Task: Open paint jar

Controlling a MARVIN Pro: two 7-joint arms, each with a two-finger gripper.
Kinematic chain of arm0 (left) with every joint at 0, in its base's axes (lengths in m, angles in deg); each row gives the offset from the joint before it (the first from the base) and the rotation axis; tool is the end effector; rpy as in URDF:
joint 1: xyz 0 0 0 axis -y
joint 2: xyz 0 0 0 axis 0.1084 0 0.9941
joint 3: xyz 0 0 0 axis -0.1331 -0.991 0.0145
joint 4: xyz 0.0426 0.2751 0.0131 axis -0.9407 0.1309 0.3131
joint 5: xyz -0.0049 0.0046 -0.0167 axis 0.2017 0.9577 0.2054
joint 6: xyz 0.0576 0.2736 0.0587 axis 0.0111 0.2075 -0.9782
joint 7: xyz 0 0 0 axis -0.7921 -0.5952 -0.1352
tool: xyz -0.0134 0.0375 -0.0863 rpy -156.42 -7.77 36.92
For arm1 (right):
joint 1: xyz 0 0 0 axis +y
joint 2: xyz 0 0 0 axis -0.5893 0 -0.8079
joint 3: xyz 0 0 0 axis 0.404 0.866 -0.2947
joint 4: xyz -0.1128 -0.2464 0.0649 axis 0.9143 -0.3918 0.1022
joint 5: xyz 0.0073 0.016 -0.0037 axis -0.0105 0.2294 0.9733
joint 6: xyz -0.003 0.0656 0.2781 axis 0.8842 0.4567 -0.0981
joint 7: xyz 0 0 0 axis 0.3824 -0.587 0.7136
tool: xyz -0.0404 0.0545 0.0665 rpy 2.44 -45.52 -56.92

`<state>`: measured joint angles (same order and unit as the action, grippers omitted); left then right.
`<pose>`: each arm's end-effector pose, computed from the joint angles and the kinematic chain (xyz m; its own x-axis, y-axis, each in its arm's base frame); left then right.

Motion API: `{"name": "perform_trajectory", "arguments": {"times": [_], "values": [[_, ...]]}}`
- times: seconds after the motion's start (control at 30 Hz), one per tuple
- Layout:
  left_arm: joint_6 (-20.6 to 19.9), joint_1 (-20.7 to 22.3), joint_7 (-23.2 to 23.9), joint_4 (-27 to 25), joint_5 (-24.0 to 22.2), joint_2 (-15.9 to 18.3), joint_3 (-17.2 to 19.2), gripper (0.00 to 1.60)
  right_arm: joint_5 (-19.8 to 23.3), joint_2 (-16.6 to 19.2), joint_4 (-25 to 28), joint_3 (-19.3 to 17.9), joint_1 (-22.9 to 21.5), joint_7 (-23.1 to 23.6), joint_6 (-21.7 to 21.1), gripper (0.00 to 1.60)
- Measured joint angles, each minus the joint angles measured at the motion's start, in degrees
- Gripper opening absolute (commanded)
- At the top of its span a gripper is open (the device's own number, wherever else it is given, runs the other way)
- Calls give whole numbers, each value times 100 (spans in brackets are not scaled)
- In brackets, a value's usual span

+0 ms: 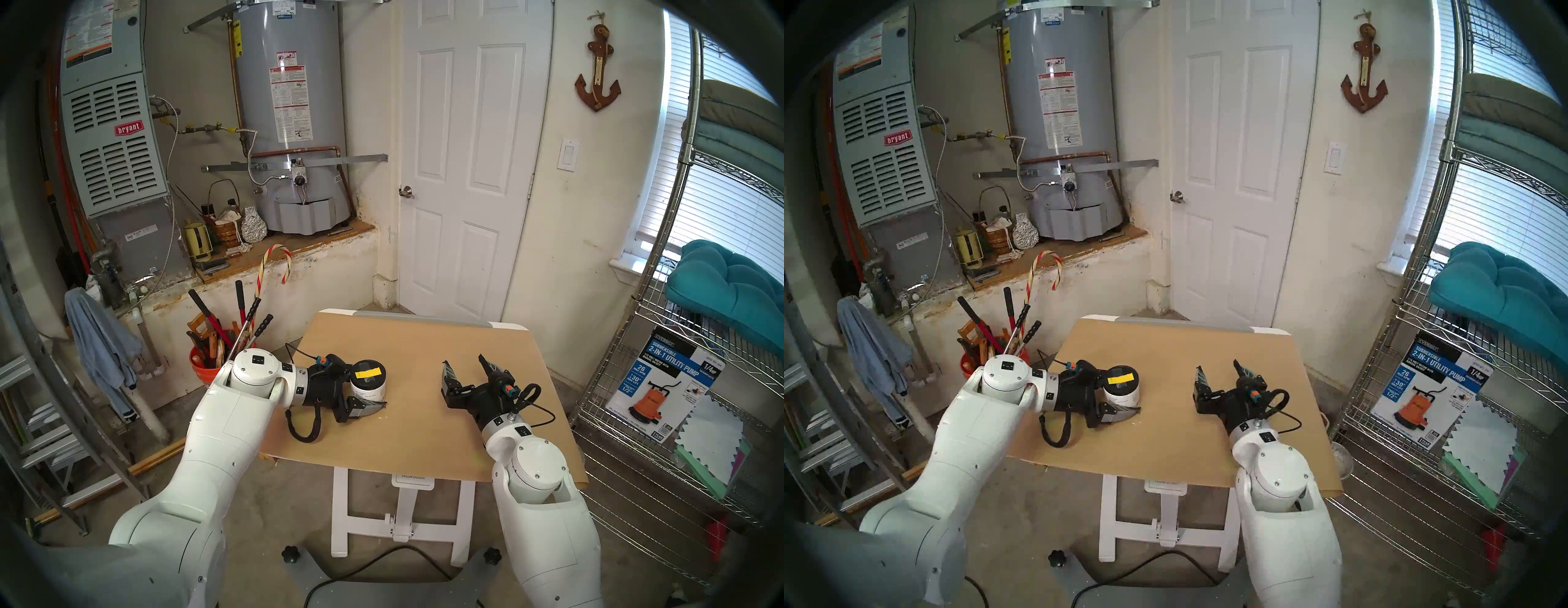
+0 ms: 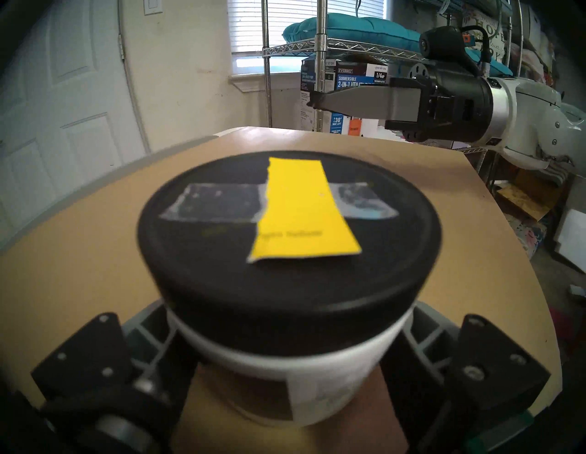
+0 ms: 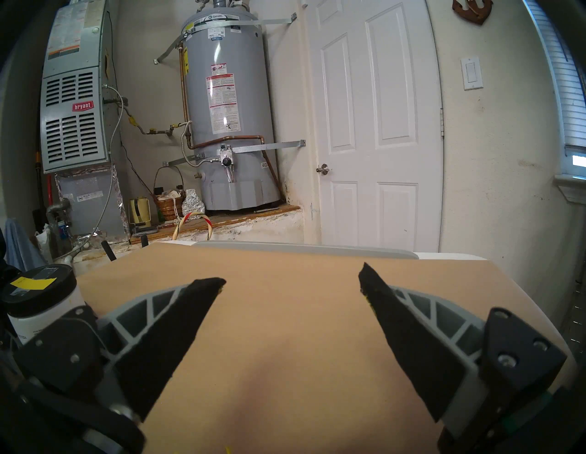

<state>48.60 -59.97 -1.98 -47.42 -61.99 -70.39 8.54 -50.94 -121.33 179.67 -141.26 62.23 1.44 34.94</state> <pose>0.4358 -0.0084 -0.3258 0.1179 -0.3946 0.9113 -0.9509 -0.3093 -0.0109 0.3545 0.0279 -0.3152 0.0381 -0.0373 0.9986 0.2079 -0.9771 -0.0444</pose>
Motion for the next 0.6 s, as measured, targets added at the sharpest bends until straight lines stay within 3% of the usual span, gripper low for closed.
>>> {"name": "perform_trajectory", "arguments": {"times": [0.23,0.4,0.6], "values": [[15,46,38,67,23,-34,-7,52,0,0,0,0,0,0,0,160],[94,205,39,368,33,-121,-57,65,0,0,0,0,0,0,0,160],[205,458,-34,736,42,-273,-211,54,1,0,0,0,0,0,0,160]]}}
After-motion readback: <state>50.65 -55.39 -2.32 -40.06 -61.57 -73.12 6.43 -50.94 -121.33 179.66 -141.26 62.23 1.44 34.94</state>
